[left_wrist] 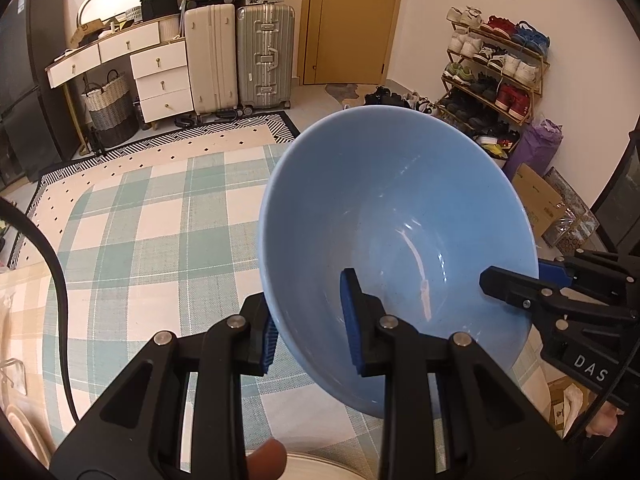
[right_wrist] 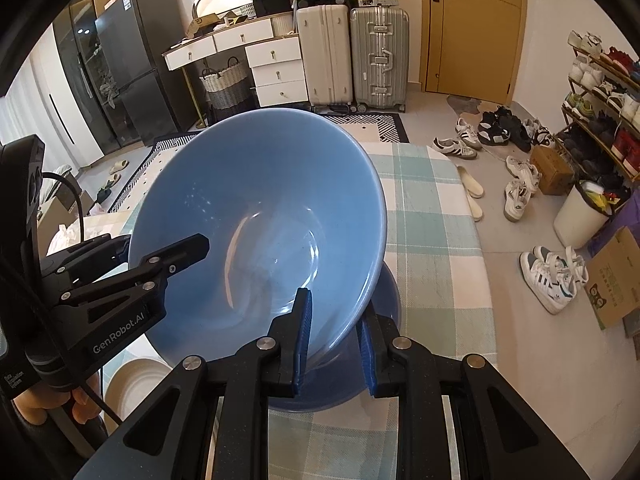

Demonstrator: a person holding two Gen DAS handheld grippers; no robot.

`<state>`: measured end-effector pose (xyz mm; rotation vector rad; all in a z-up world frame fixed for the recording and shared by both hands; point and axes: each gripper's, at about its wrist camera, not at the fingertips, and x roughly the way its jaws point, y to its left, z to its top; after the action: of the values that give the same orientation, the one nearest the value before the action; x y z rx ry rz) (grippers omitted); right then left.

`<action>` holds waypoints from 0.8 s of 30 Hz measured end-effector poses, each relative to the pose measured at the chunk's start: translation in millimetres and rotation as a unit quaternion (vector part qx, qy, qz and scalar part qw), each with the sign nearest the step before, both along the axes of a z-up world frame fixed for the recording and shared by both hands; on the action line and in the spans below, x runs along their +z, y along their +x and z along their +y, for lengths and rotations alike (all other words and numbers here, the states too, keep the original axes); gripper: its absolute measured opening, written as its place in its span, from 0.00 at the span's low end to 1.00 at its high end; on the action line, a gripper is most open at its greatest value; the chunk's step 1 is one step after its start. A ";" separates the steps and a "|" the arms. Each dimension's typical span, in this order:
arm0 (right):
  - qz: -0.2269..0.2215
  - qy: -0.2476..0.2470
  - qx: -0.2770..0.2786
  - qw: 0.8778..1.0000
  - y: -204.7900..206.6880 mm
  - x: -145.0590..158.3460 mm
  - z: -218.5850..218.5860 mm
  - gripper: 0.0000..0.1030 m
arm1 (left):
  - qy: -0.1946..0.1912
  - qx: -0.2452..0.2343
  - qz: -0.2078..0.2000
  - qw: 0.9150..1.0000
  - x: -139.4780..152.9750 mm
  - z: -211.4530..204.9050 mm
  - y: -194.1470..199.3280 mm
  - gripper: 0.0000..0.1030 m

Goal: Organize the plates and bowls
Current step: 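Lift the blue bowl tilted and carry it over the other blue bowl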

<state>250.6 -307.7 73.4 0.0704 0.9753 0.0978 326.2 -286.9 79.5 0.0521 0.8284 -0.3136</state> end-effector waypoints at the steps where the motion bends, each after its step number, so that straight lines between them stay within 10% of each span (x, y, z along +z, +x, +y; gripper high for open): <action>1: 0.000 0.000 -0.001 1.000 -0.3 0.1 0.1 0.21 | 0.001 -0.001 0.001 1.000 -0.9 -1.5 -0.3 0.23; 24: 0.028 0.010 -0.004 1.000 -3.3 -28.9 -11.3 0.21 | 0.023 -0.010 0.026 0.999 -41.6 0.0 16.0 0.23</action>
<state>247.2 -319.0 44.5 0.0950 1.0310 0.0983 342.2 -286.9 37.9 0.0954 0.8874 -0.3160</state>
